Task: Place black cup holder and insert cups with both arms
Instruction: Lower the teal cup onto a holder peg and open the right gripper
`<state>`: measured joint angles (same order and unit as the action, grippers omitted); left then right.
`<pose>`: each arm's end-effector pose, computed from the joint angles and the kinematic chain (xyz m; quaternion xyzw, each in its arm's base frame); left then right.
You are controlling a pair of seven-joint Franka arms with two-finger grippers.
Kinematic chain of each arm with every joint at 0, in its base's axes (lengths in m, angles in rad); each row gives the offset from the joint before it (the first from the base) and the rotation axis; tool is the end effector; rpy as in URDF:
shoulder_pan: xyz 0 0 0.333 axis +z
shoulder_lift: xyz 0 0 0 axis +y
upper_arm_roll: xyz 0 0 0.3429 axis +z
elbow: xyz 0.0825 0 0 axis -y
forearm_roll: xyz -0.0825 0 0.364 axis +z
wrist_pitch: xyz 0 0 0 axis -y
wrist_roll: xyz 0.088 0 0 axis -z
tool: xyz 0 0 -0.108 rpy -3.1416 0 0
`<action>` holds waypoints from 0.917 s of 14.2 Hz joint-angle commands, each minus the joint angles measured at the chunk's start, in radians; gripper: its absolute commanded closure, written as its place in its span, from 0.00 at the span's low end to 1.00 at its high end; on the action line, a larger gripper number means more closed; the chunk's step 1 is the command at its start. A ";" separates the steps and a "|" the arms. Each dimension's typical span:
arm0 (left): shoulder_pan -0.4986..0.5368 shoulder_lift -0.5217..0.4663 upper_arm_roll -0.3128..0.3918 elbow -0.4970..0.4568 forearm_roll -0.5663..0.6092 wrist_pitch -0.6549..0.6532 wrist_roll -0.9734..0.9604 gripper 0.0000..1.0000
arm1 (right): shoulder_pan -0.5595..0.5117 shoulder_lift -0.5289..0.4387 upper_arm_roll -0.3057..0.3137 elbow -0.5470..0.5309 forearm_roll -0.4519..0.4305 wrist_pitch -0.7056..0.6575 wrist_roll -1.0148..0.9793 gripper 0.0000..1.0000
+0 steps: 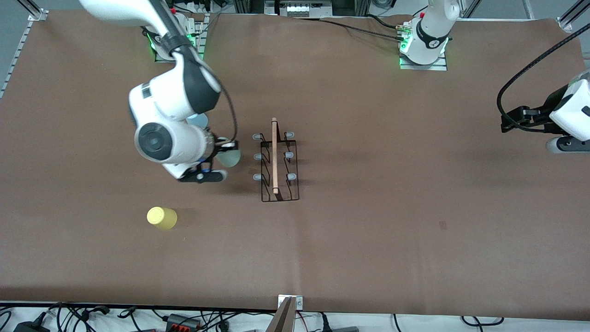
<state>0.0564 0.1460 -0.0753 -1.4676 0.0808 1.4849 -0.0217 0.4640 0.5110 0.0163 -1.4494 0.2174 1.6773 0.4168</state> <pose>0.5721 0.0020 0.6092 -0.9973 -0.0023 0.0633 0.0362 0.5791 0.3233 0.4039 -0.9841 -0.0041 0.1737 0.0376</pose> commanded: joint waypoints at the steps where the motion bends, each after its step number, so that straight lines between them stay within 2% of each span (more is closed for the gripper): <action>1: -0.047 -0.112 0.063 -0.207 -0.001 0.113 0.035 0.00 | 0.073 -0.008 -0.006 0.010 0.016 -0.016 0.104 0.82; 3: -0.064 -0.106 0.081 -0.192 -0.010 0.126 0.037 0.00 | 0.105 -0.006 -0.006 0.010 0.017 -0.016 0.138 0.82; 9: -0.064 -0.105 0.057 -0.160 -0.012 0.098 0.039 0.00 | 0.142 0.026 -0.006 -0.005 0.019 -0.016 0.140 0.80; 11: -0.063 -0.105 0.048 -0.157 -0.013 0.087 0.037 0.00 | 0.154 0.032 -0.006 -0.020 0.017 -0.018 0.140 0.70; 12: -0.063 -0.106 0.045 -0.157 -0.016 0.089 0.031 0.00 | 0.157 0.037 -0.006 -0.022 0.017 -0.015 0.142 0.42; 13: -0.063 -0.106 0.046 -0.155 -0.029 0.097 0.031 0.00 | 0.159 0.047 -0.007 -0.022 0.014 -0.007 0.173 0.00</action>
<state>-0.0090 0.0558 -0.0263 -1.6241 0.0750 1.5879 -0.0073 0.6106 0.5533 0.0170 -1.4646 0.2195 1.6689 0.5533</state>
